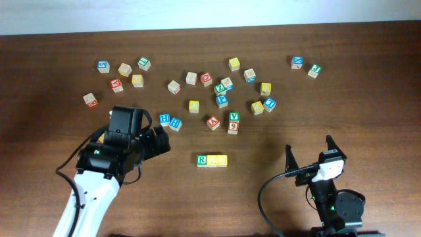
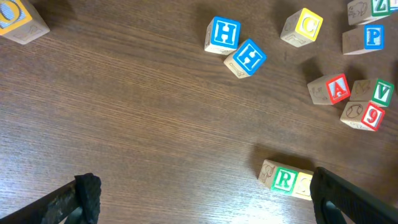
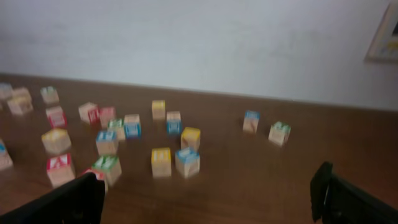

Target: Spell out RSS

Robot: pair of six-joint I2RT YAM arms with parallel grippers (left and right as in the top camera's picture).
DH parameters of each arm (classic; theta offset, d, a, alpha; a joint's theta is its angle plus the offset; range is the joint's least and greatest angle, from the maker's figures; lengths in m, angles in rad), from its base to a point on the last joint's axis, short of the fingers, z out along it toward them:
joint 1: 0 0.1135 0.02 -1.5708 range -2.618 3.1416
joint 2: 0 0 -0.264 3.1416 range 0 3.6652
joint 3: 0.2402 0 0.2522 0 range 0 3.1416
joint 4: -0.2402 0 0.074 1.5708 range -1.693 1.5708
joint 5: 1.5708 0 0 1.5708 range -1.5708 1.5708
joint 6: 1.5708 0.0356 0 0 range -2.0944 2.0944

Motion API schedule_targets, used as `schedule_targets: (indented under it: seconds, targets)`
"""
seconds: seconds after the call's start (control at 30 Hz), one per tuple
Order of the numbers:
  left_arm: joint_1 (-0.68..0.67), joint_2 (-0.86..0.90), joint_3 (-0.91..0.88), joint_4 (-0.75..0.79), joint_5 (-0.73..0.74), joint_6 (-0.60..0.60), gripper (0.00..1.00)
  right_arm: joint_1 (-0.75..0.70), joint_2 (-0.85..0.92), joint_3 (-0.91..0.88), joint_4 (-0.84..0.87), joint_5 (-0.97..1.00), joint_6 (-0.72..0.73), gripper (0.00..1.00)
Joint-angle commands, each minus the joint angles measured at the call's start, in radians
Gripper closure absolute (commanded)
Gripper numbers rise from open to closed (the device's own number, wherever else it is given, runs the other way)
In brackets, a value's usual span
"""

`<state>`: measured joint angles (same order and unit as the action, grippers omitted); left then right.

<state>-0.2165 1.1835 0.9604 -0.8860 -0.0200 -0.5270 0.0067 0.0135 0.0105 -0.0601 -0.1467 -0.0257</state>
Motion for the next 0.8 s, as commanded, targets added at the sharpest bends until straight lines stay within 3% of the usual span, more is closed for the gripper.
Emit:
schedule_targets:
  seconds: [0.0,0.23,0.77]
  targets:
    - [0.003,-0.006,0.005,0.001,-0.014,-0.002,0.01,-0.010,-0.010,-0.005,-0.009,0.024,0.007,0.02]
    - [0.003,-0.006,0.005,0.001,-0.014,-0.002,0.01,-0.010,-0.010,-0.005,-0.014,0.054,0.068,0.02]
    - [0.003,-0.006,0.005,0.001,-0.014,-0.002,0.01,-0.010,-0.010,-0.005,-0.015,0.047,0.003,0.02]
